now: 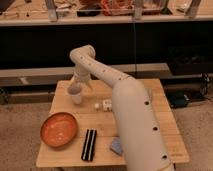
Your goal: Pick up the ceramic cup
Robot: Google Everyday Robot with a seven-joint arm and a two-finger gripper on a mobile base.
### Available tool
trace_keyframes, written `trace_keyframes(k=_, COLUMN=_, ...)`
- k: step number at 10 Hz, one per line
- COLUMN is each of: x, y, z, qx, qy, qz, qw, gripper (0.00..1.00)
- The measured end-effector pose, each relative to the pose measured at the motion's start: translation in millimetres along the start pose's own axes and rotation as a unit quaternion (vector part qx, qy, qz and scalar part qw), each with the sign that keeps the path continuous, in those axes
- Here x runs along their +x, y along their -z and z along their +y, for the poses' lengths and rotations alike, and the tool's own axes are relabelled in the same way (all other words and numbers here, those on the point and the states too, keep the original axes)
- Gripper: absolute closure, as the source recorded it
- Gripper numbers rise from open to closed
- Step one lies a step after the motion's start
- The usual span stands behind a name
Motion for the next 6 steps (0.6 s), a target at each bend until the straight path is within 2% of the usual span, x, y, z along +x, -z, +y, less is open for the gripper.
trace_keyframes(k=6, x=3.9, y=0.1, z=-1.6, qx=0.000, qy=0.000, qz=0.002, qw=1.0000, gripper=0.20)
